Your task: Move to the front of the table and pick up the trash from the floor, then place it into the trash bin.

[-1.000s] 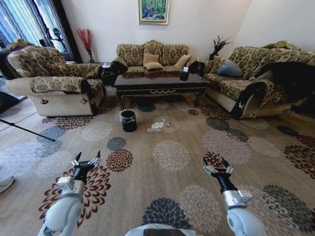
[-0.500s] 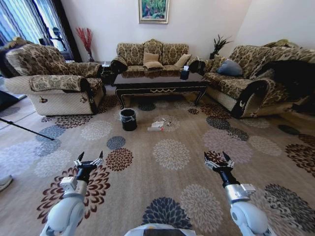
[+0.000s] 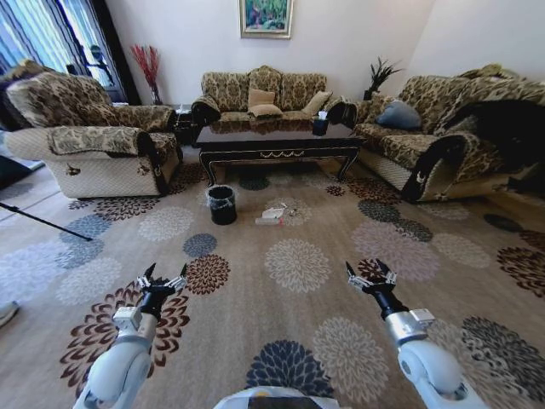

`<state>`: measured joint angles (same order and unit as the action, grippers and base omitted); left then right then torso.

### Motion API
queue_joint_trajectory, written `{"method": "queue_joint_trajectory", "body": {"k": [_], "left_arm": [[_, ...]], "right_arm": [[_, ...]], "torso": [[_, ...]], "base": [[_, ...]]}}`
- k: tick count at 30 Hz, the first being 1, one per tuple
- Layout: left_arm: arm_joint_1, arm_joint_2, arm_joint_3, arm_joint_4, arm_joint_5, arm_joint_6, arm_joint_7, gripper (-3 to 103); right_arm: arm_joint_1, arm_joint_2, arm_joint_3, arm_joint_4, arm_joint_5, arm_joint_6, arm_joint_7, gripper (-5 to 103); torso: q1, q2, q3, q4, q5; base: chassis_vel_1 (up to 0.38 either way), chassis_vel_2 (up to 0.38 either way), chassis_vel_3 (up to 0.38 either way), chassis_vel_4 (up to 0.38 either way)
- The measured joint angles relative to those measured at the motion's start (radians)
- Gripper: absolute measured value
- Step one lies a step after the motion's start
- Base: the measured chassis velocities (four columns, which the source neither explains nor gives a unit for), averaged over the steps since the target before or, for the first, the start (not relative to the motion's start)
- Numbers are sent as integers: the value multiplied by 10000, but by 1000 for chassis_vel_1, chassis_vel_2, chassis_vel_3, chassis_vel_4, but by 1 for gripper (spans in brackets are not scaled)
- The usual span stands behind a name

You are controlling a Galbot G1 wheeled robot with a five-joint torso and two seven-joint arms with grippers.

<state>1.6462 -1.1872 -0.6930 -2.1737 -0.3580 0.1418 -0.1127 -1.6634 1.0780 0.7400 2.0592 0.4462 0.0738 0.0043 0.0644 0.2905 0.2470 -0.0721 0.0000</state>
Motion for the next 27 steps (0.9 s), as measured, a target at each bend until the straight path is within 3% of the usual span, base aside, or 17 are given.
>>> {"method": "queue_joint_trajectory", "body": {"k": [15, 27], "left_arm": [[-214, -94, -69, -22, -116, 44, -154, 100], [-173, -189, -48, -50, -77, 42, -170, 100]], "right_arm": [[-46, 389, -178, 71, -222, 25, -34, 100], [54, 67, -134, 64, -191, 25, -46, 100]], "torso": [[-190, -575, -382, 0, 0], [-283, -1005, -719, 1, 0]], "base": [[0, 0, 0, 0], [0, 0, 0, 0]]}}
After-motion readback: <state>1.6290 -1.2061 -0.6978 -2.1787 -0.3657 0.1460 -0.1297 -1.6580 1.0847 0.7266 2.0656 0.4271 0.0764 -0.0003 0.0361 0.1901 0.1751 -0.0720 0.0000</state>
